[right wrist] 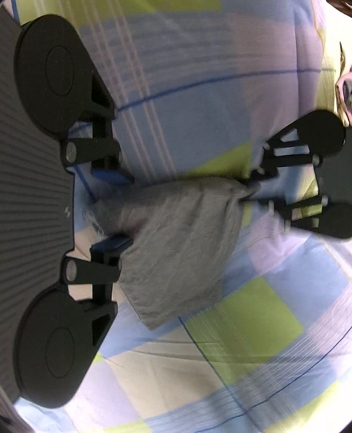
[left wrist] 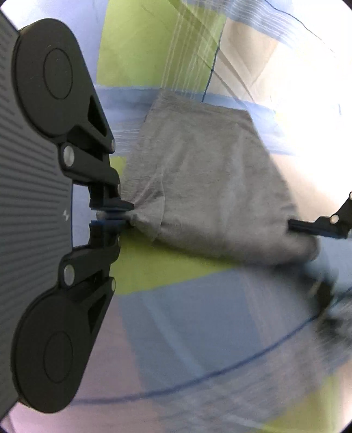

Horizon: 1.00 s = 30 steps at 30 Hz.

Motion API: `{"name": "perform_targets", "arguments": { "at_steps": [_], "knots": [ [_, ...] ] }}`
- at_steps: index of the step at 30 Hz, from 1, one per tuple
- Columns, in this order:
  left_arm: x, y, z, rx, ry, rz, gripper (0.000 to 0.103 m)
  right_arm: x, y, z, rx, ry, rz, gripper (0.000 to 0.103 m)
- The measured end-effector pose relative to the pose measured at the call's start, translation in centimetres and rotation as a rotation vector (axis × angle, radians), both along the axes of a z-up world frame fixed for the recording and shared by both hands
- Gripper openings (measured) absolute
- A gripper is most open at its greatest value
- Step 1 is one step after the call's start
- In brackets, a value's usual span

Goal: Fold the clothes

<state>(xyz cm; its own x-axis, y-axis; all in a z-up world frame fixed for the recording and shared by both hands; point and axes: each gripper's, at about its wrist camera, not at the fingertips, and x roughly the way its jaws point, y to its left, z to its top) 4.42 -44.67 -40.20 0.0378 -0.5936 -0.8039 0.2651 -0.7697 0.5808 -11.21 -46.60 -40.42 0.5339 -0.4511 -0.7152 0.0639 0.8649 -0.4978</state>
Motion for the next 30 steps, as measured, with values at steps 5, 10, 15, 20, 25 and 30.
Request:
{"name": "perform_targets", "arguments": {
  "at_steps": [5,10,15,20,25,30],
  "knots": [
    [0.4,1.3,1.5,-0.017,-0.005,-0.029,0.002,0.3,0.5,1.6,0.016,-0.003,-0.061,0.009],
    [0.3,5.4,2.8,0.002,0.020,-0.069,0.001,-0.3,3.3,2.5,0.051,0.007,-0.080,0.009],
    [1.3,10.4,2.8,0.050,0.013,-0.116,0.001,-1.3,8.9,4.2,0.148,0.033,-0.084,0.009],
    [4.5,13.8,2.4,0.093,-0.053,-0.144,0.002,2.3,17.0,4.8,0.352,-0.006,-0.114,0.009],
    [6.6,14.4,2.4,0.099,-0.103,-0.068,0.040,7.7,18.2,3.8,0.528,0.008,-0.158,0.033],
    [7.8,14.3,5.8,0.138,0.041,0.298,0.064,5.1,13.8,7.1,0.576,-0.003,-0.144,0.053]
  ]
}}
